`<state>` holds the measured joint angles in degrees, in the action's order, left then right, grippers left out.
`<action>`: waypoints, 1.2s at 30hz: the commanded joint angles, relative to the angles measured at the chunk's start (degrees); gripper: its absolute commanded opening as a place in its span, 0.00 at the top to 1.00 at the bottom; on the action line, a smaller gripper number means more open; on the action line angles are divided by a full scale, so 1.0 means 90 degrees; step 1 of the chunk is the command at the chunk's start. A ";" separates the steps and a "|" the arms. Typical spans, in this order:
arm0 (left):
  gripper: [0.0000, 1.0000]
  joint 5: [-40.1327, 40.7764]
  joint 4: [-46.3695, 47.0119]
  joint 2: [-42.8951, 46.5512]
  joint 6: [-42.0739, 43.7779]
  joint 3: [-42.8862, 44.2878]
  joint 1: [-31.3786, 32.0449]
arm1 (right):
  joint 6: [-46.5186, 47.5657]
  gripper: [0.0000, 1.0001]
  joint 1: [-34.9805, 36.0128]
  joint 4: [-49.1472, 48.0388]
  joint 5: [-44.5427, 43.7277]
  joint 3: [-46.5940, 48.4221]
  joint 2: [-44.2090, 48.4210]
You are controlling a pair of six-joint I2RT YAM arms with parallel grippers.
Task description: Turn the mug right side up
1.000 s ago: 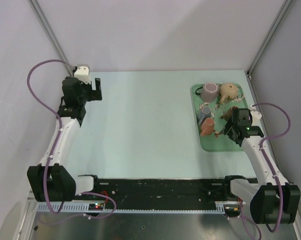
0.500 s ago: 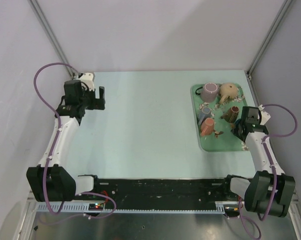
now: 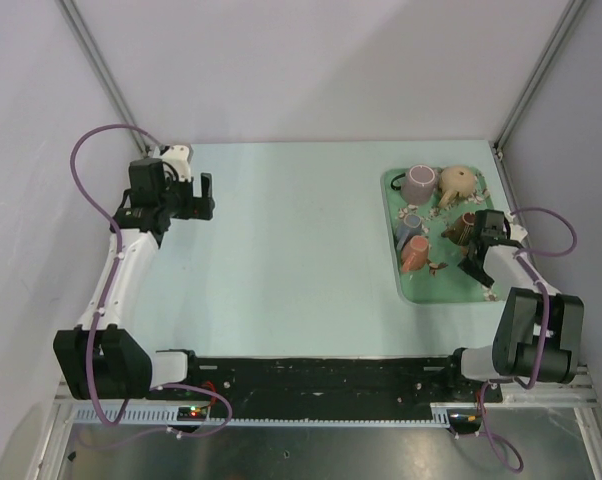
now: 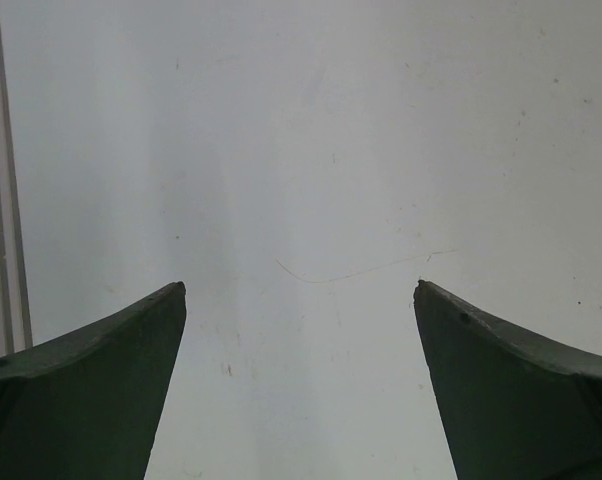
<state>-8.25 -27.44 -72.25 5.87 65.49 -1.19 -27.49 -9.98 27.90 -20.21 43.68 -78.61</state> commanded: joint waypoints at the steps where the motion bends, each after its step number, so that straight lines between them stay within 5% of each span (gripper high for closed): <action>1: 0.00 -0.0284 -0.0003 -0.0036 -0.0031 0.0318 -0.0050 | -0.0051 0.54 -0.0043 -0.0403 -0.0347 0.0341 -0.0271; 12: 0.02 -0.0396 -0.0118 -0.0008 0.0114 0.0321 -0.0046 | -0.0070 0.53 -0.0119 -0.0464 -0.0297 0.0761 -0.0977; 16: 0.02 -0.0474 -0.0155 -0.0031 0.0134 0.0341 -0.0058 | -0.0335 0.34 -0.0085 -0.0347 0.0064 0.0858 -0.0901; 25: 0.01 -0.0606 -0.0174 -0.0064 0.0221 0.0306 -0.0061 | -0.1559 0.29 0.0275 -0.0317 -0.0700 0.0863 -0.0247; 36: 0.02 -0.0836 -0.0179 -0.0107 0.0258 0.0286 -0.0097 | -0.2257 0.23 0.0476 0.0270 -0.1451 0.1318 -0.0933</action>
<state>-13.74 -29.34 -73.14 6.63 66.19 -1.56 -44.01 -6.70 27.66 -27.92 51.75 -84.49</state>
